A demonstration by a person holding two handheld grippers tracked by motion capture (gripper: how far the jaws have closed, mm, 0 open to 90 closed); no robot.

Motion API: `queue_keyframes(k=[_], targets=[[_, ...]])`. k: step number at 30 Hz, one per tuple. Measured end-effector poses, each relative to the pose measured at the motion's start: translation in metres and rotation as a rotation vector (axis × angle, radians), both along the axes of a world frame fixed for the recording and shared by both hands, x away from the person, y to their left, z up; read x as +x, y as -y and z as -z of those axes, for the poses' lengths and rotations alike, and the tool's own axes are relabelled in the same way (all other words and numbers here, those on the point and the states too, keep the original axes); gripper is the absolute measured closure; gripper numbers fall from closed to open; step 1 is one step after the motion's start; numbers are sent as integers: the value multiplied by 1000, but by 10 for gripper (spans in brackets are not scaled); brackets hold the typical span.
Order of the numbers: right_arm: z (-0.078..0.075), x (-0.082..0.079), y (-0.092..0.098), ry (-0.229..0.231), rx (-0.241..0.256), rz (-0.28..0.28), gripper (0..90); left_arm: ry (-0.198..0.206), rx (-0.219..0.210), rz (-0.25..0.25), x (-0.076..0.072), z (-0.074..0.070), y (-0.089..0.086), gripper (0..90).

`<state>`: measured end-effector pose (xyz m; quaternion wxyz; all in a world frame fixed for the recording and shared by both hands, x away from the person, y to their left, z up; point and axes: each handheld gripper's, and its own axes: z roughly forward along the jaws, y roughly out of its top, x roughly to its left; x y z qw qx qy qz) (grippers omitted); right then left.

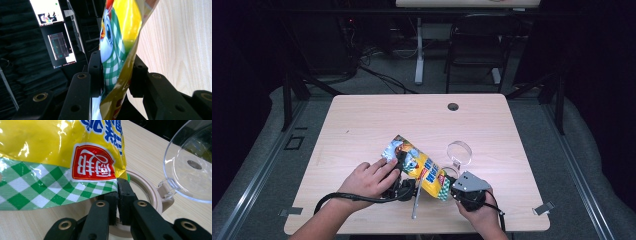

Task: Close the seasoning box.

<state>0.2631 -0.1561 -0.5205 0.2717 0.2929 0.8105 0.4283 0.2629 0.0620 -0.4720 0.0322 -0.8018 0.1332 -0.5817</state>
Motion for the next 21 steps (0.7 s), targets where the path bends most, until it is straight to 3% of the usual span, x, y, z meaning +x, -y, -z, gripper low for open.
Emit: queue_keyframes(k=[21], targets=[[1, 1, 1, -5, 7, 5, 872, 12, 39, 9, -2, -4, 4, 696]])
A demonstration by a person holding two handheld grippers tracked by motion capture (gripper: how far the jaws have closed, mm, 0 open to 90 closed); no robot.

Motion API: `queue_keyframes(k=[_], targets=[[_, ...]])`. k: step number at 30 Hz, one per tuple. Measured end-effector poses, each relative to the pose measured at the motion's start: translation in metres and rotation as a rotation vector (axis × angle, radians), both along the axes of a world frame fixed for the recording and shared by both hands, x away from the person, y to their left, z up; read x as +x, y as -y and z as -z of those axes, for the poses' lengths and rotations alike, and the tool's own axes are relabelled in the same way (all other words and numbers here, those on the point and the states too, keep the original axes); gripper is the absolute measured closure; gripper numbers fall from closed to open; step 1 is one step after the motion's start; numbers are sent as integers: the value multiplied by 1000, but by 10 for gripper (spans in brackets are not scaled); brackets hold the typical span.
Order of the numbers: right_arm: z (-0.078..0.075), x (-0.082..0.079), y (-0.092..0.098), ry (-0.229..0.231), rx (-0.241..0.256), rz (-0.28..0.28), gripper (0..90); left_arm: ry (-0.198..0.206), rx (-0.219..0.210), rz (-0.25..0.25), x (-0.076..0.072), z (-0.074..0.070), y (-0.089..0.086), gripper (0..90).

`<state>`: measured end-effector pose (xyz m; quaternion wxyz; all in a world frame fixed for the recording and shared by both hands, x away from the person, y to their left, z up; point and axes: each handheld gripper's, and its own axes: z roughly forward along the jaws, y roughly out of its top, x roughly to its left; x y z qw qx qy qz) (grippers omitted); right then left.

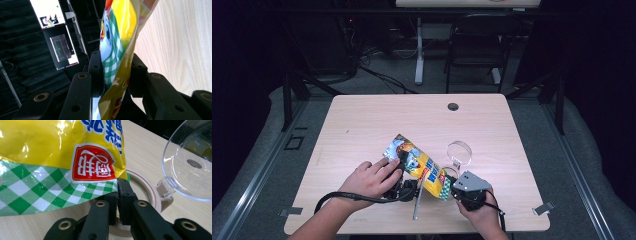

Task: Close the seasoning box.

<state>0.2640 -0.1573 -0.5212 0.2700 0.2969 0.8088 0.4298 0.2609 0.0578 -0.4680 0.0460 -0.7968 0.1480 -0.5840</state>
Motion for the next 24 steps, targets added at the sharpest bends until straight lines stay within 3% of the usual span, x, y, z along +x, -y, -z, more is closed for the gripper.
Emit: queue_keyframes(k=[24], targets=[[0, 1, 1, 1, -6, 1, 872, -1, 17, 12, 0, -3, 4, 702]])
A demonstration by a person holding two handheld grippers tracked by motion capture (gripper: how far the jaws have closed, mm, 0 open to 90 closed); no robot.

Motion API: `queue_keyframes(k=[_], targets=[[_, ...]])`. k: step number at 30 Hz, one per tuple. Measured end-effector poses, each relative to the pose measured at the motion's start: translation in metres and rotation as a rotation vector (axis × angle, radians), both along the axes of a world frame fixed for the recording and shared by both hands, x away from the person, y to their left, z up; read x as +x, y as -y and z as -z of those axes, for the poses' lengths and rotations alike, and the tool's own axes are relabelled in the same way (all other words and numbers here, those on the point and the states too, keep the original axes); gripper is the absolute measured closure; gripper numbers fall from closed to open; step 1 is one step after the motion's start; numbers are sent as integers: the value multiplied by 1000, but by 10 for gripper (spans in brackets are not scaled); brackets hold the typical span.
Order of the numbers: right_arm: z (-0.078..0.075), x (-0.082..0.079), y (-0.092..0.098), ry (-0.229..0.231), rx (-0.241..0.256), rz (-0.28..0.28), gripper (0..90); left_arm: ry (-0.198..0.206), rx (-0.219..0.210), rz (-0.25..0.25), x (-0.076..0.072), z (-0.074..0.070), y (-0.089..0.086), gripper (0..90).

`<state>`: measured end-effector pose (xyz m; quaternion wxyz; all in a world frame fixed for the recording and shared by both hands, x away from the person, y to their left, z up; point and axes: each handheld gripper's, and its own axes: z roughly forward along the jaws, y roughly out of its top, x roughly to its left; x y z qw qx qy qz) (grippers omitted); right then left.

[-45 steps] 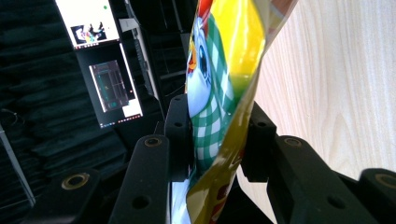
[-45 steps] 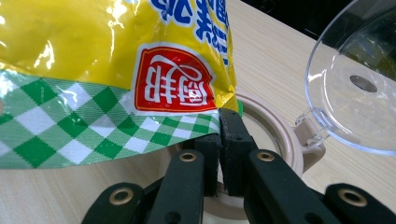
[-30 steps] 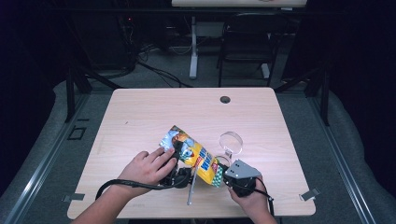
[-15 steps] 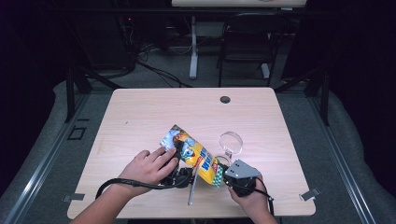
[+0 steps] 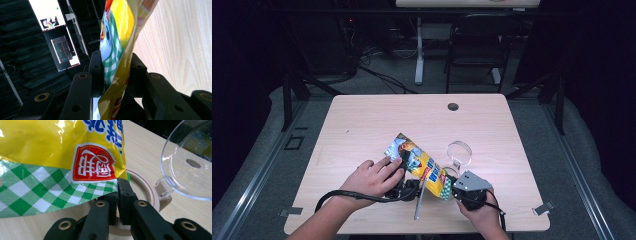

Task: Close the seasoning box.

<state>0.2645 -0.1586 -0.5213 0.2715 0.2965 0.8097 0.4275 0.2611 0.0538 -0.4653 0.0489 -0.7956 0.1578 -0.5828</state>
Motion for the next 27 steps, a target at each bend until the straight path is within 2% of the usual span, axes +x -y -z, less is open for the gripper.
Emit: queue_keyframes(k=[19, 27], targets=[[1, 0, 0, 0, 3, 5, 871, 9, 24, 8, -1, -5, 4, 708], [1, 0, 0, 2, 1, 5, 872, 5, 15, 8, -2, -6, 5, 714]])
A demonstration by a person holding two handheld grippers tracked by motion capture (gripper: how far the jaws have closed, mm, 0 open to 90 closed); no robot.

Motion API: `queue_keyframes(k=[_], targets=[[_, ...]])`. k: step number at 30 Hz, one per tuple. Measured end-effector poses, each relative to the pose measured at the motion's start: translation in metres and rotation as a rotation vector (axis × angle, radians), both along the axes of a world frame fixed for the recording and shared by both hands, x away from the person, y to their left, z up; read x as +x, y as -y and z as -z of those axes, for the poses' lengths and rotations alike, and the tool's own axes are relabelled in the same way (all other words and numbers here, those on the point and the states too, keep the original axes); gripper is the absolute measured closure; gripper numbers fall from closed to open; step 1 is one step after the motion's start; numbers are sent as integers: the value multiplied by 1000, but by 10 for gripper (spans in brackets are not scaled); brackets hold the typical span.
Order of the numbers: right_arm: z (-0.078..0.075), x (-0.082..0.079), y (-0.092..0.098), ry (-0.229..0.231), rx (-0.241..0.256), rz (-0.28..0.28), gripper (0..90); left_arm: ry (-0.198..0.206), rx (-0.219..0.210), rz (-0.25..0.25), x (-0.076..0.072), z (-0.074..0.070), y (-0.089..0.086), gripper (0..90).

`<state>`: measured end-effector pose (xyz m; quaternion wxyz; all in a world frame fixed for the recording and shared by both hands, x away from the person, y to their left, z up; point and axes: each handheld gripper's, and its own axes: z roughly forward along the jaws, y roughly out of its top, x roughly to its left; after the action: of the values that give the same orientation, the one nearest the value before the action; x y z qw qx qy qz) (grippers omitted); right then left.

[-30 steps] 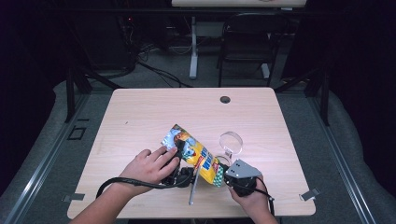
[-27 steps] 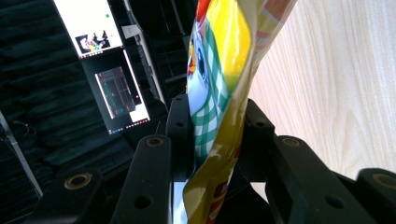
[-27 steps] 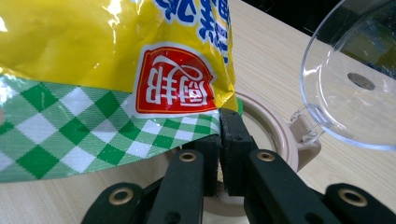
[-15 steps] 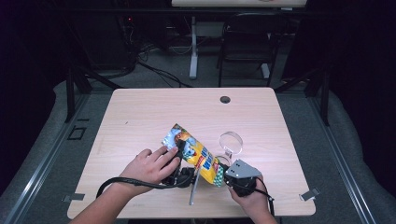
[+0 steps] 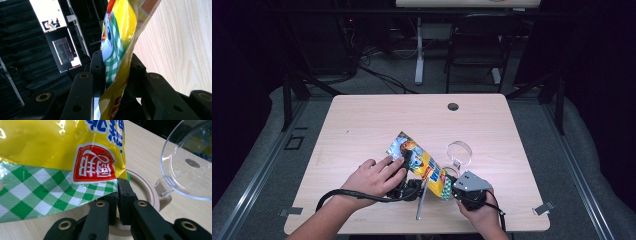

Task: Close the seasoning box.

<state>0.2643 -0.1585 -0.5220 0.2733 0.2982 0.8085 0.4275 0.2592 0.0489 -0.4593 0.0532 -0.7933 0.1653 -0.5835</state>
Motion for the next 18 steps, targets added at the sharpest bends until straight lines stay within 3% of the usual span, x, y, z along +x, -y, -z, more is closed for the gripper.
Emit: queue_keyframes(k=[18], targets=[[0, 0, 0, 0, 3, 3, 872, 4, 7, 4, 0, -2, 2, 718]])
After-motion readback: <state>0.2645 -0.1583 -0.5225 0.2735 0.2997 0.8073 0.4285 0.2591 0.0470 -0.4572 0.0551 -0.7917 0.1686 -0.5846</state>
